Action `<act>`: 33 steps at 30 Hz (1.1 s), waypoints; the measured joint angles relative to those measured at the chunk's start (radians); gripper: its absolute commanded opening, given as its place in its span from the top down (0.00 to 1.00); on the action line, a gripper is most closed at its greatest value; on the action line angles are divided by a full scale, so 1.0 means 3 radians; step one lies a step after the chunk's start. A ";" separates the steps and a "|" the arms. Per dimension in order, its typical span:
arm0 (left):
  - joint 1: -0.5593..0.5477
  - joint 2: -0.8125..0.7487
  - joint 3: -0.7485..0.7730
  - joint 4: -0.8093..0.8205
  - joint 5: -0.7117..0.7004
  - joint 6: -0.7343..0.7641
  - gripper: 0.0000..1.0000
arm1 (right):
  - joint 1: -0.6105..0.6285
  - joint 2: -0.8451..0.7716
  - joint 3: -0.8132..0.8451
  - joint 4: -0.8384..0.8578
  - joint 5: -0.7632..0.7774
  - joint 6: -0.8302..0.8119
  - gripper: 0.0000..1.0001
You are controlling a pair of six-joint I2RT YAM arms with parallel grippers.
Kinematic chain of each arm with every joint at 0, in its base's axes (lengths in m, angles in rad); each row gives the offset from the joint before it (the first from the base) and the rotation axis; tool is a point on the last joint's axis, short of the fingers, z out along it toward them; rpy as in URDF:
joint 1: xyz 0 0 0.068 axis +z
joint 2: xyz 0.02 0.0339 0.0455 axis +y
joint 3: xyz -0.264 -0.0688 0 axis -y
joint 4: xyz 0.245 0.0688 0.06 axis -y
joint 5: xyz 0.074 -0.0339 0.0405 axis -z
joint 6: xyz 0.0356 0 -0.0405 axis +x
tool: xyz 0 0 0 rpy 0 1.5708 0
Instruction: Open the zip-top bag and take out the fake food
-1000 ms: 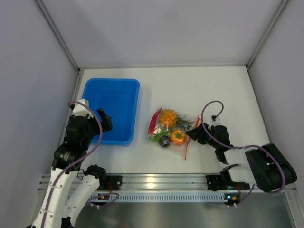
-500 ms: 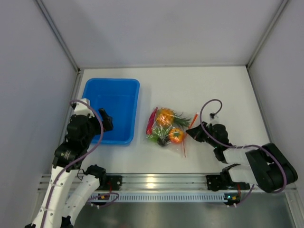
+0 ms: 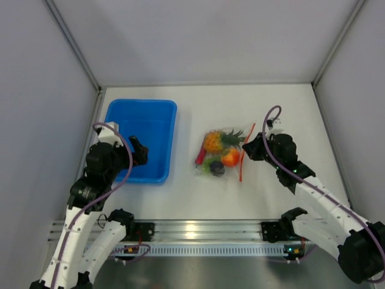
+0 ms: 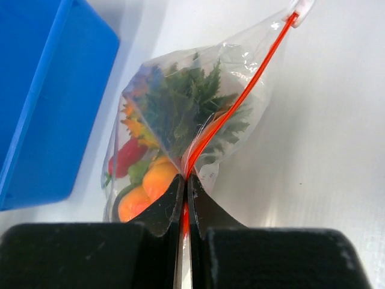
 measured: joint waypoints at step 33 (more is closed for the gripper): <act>-0.0979 0.1540 -0.0306 0.3693 0.2459 -0.0303 0.02 | 0.1392 0.0295 0.2546 -0.3202 0.0141 -0.1993 1.00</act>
